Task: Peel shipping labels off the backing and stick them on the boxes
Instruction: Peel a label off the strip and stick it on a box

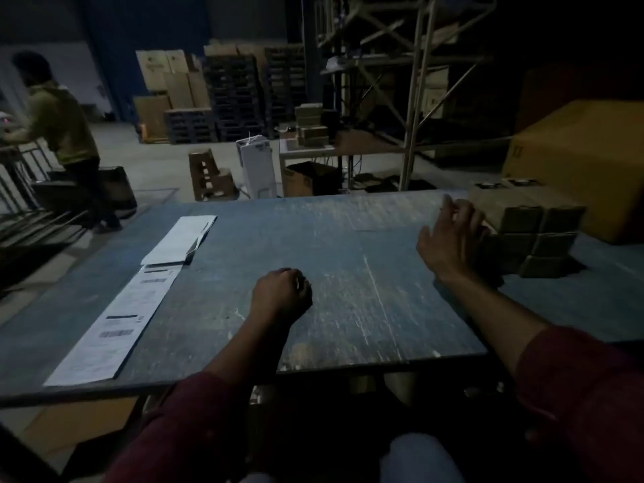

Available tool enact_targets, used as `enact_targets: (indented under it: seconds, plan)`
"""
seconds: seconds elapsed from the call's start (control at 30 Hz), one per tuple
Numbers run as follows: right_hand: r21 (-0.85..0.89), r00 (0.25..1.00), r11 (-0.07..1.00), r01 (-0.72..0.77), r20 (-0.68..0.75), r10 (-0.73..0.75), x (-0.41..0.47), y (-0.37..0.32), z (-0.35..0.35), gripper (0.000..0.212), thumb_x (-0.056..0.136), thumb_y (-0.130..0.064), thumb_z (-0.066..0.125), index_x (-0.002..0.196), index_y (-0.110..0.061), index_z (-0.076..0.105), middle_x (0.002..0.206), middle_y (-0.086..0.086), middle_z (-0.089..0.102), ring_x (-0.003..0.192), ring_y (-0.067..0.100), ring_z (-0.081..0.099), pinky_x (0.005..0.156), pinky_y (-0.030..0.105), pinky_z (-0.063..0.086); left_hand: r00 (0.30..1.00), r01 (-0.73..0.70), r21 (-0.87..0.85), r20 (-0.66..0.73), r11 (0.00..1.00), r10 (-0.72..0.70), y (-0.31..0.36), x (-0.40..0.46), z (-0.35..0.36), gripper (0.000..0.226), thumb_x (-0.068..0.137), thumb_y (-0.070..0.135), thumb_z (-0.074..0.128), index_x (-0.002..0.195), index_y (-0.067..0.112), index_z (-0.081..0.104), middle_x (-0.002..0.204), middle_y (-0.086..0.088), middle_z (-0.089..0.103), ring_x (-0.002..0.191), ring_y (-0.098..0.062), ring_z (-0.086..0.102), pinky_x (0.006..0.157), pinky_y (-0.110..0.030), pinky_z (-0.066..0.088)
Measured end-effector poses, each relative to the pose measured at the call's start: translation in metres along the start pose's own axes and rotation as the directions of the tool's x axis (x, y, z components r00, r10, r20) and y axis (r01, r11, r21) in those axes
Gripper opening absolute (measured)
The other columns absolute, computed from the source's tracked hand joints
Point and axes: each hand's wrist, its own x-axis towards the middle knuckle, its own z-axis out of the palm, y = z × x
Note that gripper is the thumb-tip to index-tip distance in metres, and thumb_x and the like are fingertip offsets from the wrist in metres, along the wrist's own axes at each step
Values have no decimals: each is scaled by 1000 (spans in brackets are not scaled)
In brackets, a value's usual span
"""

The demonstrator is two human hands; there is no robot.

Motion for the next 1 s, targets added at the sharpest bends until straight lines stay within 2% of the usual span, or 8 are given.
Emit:
enact_targets:
  seconds: [0.1, 0.23, 0.43, 0.53, 0.63, 0.8, 0.87, 1.0]
  plan:
    - [-150, 985, 975, -165, 27, 171, 3, 22, -6, 69, 93, -42, 65, 146, -4, 44, 153, 21, 32, 138, 43, 30, 113, 57, 29, 1000, -20, 20, -10, 1000, 20, -1, -2, -3, 28, 90, 38, 56, 74, 17, 63, 83, -3, 70, 75, -30, 66, 61, -27, 37]
    - [-210, 974, 958, -193, 76, 213, -7, 33, 6, 57, 92, -42, 67, 135, -8, 53, 158, 21, 24, 145, 44, 21, 112, 61, 29, 1000, -13, 19, 12, 1000, 12, -1, -2, -3, 26, 88, 38, 58, 74, 16, 64, 82, -4, 70, 74, -32, 66, 61, -29, 44]
    - [-86, 972, 968, -235, -16, 234, -3, 32, 13, 37, 91, -21, 70, 125, -12, 57, 159, 19, 22, 139, 47, 26, 107, 61, 37, 999, -35, 43, -5, 998, 35, -4, 3, 3, 27, 85, 37, 59, 66, 19, 52, 74, -4, 65, 68, -33, 65, 57, -27, 38]
    - [72, 948, 949, -308, -62, 312, 0, 28, 13, 27, 89, -13, 73, 113, -14, 63, 160, 17, 21, 138, 46, 30, 114, 55, 36, 999, -31, 40, -25, 999, 32, -4, 2, 3, 32, 84, 37, 62, 63, 21, 45, 71, -3, 63, 65, -33, 63, 56, -27, 35]
    - [255, 919, 893, -372, -35, 393, 2, 27, 13, 31, 83, -13, 80, 107, -17, 62, 158, 16, 25, 137, 44, 36, 115, 48, 37, 1000, -20, 56, -17, 998, 21, -2, 3, 4, 33, 84, 40, 61, 63, 21, 44, 72, -4, 64, 66, -33, 64, 55, -27, 36]
    - [439, 969, 875, -203, -41, 245, -12, 19, 6, 42, 76, -7, 80, 113, -17, 62, 137, 14, 51, 126, 37, 49, 106, 45, 44, 1000, -8, 69, -25, 998, 10, 0, 4, 4, 33, 82, 40, 63, 63, 19, 46, 70, -3, 63, 67, -32, 65, 55, -26, 36]
    - [515, 986, 847, -135, -19, 168, -27, 6, 3, 43, 75, -6, 82, 111, -19, 63, 132, 11, 56, 121, 33, 51, 101, 42, 45, 1000, 25, 79, -16, 997, -23, 1, 3, 6, 33, 82, 41, 61, 65, 15, 48, 69, -3, 61, 66, -33, 65, 54, -27, 39]
    - [637, 999, 770, 43, -30, -31, -55, -22, 9, 47, 68, -11, 92, 106, -18, 66, 121, 8, 61, 110, 33, 60, 93, 46, 54, 992, 123, 24, -28, 992, -122, 9, 0, 0, 31, 80, 42, 57, 73, 12, 60, 74, -1, 62, 72, -29, 65, 58, -30, 50]
